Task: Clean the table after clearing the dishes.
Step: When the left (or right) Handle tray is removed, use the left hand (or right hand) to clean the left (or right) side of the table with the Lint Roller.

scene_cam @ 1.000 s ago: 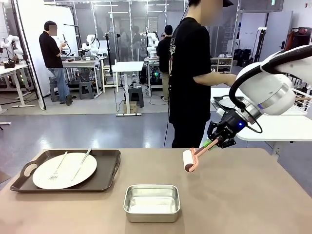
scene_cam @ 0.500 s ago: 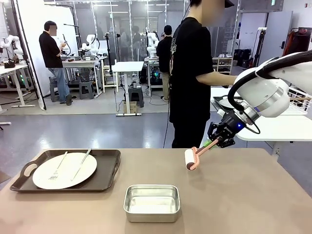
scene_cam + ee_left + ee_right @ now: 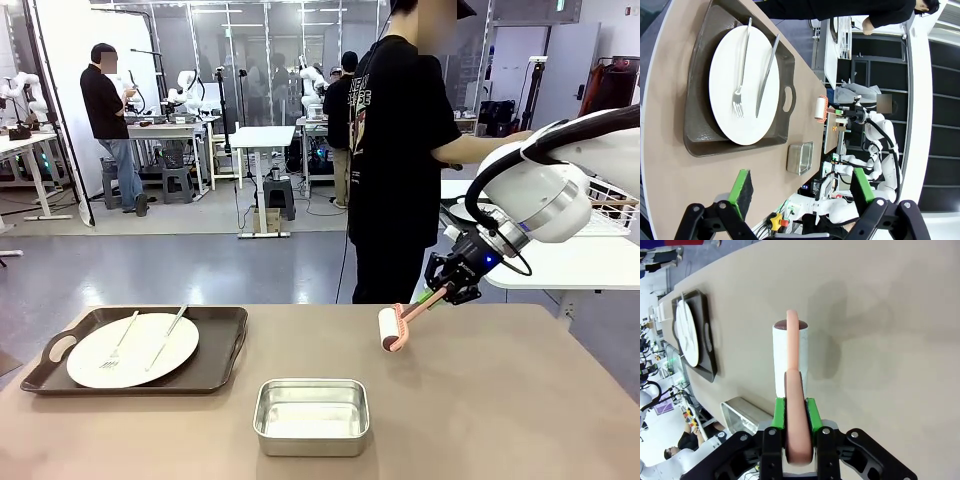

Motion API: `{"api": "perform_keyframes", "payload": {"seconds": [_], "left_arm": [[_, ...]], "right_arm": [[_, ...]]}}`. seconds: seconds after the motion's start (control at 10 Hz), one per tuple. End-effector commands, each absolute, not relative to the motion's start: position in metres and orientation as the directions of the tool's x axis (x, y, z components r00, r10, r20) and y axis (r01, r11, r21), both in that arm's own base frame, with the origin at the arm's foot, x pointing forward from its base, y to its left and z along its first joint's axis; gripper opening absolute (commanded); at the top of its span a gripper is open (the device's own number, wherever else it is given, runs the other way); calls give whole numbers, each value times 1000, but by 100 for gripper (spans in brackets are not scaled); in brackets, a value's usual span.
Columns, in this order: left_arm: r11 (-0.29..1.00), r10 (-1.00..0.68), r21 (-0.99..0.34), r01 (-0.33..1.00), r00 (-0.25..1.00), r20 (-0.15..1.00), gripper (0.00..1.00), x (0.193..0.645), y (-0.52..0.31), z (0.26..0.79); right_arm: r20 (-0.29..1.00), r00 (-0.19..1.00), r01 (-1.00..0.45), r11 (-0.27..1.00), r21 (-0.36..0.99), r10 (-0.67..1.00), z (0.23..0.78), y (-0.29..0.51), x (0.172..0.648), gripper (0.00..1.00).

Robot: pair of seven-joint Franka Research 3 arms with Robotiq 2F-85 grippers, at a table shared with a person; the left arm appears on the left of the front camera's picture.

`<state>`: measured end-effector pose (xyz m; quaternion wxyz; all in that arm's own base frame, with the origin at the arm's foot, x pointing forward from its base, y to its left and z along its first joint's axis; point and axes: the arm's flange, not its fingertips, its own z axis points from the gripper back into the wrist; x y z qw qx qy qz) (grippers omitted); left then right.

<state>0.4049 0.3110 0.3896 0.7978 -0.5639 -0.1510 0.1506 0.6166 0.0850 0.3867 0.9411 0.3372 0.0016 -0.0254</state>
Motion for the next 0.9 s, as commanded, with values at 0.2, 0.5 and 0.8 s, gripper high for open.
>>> {"api": "perform_keyframes", "payload": {"seconds": [0.2,0.5,0.8], "left_arm": [[318,413,-946,-68,908,74,100,402,312,391],[318,413,-946,-68,908,74,100,402,312,391],[318,413,-946,-68,908,74,100,402,312,391]], "right_arm": [[2,996,67,812,579,-84,375,100,629,22],[-47,994,107,820,562,-97,357,98,637,22],[-63,992,124,810,573,-107,353,87,641,22]]}}
